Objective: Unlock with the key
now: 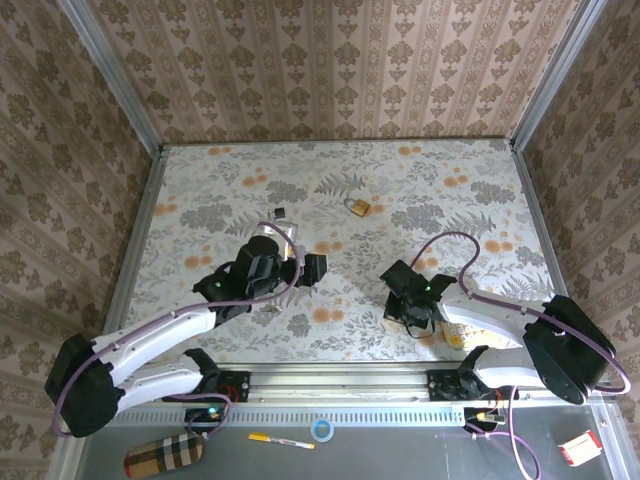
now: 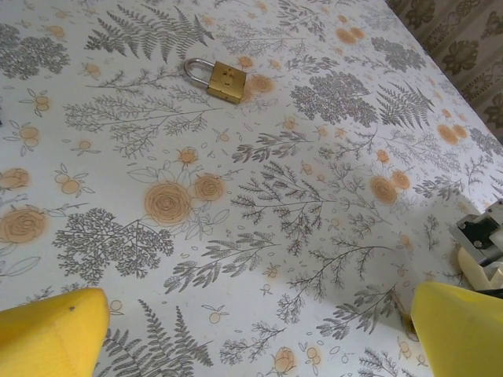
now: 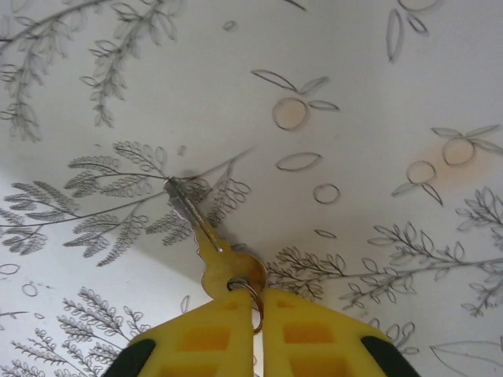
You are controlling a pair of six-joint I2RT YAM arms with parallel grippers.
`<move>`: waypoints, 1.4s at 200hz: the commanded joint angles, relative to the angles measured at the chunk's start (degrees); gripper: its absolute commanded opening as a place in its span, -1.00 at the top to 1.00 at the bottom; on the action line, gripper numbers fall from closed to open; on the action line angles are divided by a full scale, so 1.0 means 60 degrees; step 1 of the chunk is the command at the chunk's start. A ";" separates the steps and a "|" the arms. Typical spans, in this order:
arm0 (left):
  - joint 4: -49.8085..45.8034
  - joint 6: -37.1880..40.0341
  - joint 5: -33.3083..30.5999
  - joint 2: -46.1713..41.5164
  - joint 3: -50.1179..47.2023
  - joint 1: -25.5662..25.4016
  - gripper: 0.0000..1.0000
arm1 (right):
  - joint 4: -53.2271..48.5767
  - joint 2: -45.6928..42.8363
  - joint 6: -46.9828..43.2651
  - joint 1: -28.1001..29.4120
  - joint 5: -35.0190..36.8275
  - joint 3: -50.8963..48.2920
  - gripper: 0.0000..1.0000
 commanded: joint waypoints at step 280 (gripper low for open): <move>1.2244 -1.3340 0.3162 0.7332 -0.0883 -0.1768 -0.71 | 0.1036 -0.2182 -0.2035 0.0633 0.0128 0.1385 1.00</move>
